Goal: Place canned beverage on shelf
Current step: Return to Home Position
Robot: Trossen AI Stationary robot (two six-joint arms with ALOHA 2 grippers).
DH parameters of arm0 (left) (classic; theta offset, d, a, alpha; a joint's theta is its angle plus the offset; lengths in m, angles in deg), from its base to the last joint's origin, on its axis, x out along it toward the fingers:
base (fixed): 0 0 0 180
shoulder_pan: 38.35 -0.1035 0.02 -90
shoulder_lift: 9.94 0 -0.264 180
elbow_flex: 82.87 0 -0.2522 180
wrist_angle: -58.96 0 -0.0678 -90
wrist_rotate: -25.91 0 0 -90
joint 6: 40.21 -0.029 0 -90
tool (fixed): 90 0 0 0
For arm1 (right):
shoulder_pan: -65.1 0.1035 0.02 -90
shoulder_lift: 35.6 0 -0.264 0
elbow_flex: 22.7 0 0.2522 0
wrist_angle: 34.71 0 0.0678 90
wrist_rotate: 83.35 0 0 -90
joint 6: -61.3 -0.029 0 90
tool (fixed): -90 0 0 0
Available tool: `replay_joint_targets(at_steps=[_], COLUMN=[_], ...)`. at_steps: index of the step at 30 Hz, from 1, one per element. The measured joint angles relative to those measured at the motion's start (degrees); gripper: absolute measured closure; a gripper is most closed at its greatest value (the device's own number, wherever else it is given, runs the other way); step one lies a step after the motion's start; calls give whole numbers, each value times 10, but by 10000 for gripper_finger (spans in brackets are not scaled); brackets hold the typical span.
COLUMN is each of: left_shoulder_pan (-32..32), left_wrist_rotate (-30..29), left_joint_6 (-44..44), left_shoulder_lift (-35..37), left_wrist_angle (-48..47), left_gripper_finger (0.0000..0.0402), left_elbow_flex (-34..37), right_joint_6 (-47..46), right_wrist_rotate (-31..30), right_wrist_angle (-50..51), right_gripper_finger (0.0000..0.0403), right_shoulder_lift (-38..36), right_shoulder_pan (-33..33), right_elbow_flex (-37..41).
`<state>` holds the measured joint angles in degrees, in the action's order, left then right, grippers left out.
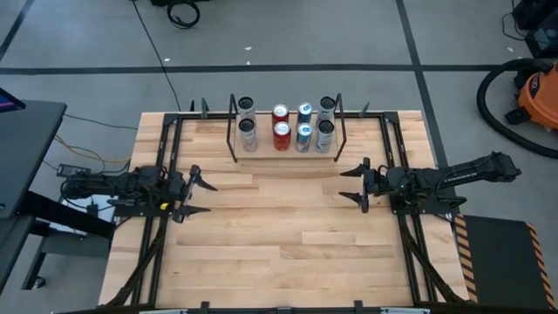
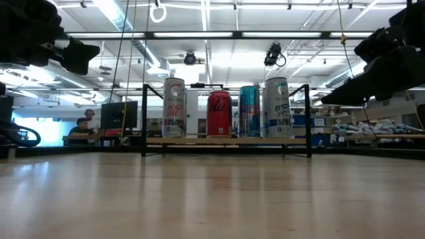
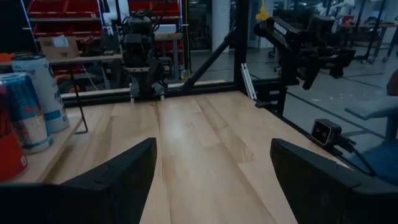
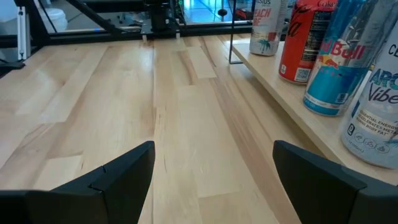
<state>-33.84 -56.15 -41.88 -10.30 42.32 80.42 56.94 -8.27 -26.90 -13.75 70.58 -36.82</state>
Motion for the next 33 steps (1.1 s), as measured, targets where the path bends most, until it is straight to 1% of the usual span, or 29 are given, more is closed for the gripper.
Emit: replay_joint_targets(at_steps=[3, 33], left_shoulder_pan=[0, 0], left_wrist_rotate=[0, 0], left_joint_6=[0, 0], left_shoulder_lift=[0, 0], left_wrist_angle=[13, 18], left_gripper_finger=[85, 85], left_elbow_flex=[0, -3], right_joint_6=[0, 0], right_wrist_rotate=[0, 0], right_wrist_angle=[0, 0], right_gripper_finger=[67, 67], right_shoulder_lift=[0, 0], right_shoulder_pan=[0, 0], right_elbow_flex=[0, 0])
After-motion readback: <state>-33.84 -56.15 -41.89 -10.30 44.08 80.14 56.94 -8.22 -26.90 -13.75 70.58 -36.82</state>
